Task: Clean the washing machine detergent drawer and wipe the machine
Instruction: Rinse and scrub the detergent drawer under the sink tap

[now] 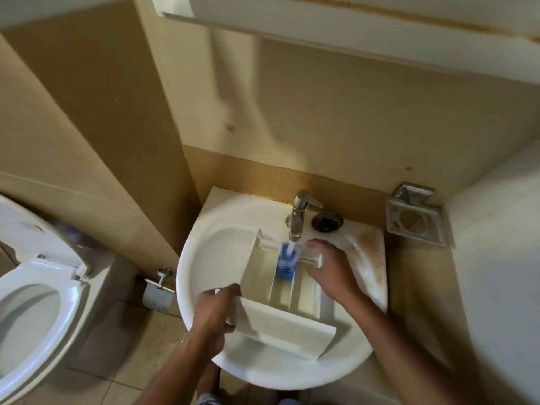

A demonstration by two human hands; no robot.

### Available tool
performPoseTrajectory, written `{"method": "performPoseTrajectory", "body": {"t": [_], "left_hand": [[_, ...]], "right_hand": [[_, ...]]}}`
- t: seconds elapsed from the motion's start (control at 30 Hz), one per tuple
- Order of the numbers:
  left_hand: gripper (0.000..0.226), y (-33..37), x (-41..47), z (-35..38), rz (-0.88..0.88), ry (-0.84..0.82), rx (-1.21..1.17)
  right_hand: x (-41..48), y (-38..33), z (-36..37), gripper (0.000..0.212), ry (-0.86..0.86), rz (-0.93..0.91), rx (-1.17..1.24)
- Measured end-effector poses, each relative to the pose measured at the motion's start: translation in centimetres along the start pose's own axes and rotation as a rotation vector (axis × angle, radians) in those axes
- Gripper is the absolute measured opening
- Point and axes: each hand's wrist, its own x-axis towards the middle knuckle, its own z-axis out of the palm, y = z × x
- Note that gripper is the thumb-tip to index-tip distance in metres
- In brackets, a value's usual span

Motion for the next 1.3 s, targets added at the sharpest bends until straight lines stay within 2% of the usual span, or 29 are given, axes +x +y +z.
{"method": "performPoseTrajectory", "body": {"t": [0.03, 0.1, 0.2, 0.4, 0.5, 0.6, 0.63, 0.7, 0.73, 0.83, 0.97, 1.13, 1.2, 1.27, 1.3], "left_hand": [[0.019, -0.1, -0.3, 0.3, -0.004, 0.008, -0.025], [0.007, -0.1, -1.1, 0.7, -0.014, 0.025, -0.072], [0.007, 0.0, -1.6, 0.8, -0.006, 0.040, -0.098], [0.015, -0.9, -2.4, 0.5, -0.010, 0.029, -0.100], [0.004, -1.0, -3.1, 0.7, 0.021, -0.005, -0.058], [0.003, -0.6, -3.7, 0.9, 0.042, -0.053, 0.005], [0.004, -0.5, -3.7, 0.9, 0.038, -0.067, 0.017], [0.011, -0.2, -3.5, 0.7, 0.025, -0.086, 0.038], [0.014, -0.1, -3.4, 0.5, 0.018, -0.089, 0.046], [0.019, 0.2, -3.1, 0.2, -0.001, -0.083, 0.058], [0.025, 0.1, -3.0, 0.2, -0.010, -0.074, 0.061], [0.020, -0.2, -3.3, 0.3, -0.007, -0.088, 0.062], [0.021, -0.3, -3.4, 0.2, -0.004, -0.093, 0.065], [0.019, -0.4, -3.4, 0.2, 0.003, -0.096, 0.070], [0.018, -0.4, -3.4, 0.1, 0.006, -0.098, 0.071]], "right_hand": [[-0.5, 0.3, -0.1, 0.052, 0.073, 0.140, 0.032], [-1.2, 0.6, 0.2, 0.055, 0.058, 0.388, 0.161], [-1.2, 0.1, 0.7, 0.053, 0.000, 0.521, 0.339], [-1.3, 0.2, 0.9, 0.054, 0.016, 0.465, 0.320], [-0.9, 0.4, 0.5, 0.052, 0.008, 0.458, 0.308], [-0.3, 0.6, 0.3, 0.049, -0.020, 0.478, 0.270], [-0.3, 0.4, 0.2, 0.045, -0.026, 0.486, 0.260], [-0.2, 0.5, 0.2, 0.020, -0.031, 0.470, 0.186], [-0.2, 0.4, 0.2, 0.020, -0.032, 0.460, 0.151], [0.0, 0.0, 0.2, 0.036, -0.032, 0.449, 0.152], [0.1, -0.2, 0.2, 0.038, -0.041, 0.463, 0.167], [0.3, 0.3, 0.4, 0.036, -0.041, 0.475, 0.182], [0.2, 0.5, 0.5, 0.027, -0.048, 0.492, 0.195], [0.0, 0.9, 0.7, 0.005, -0.040, 0.476, 0.215], [-0.1, 1.2, 0.9, 0.011, -0.041, 0.463, 0.233]]}}
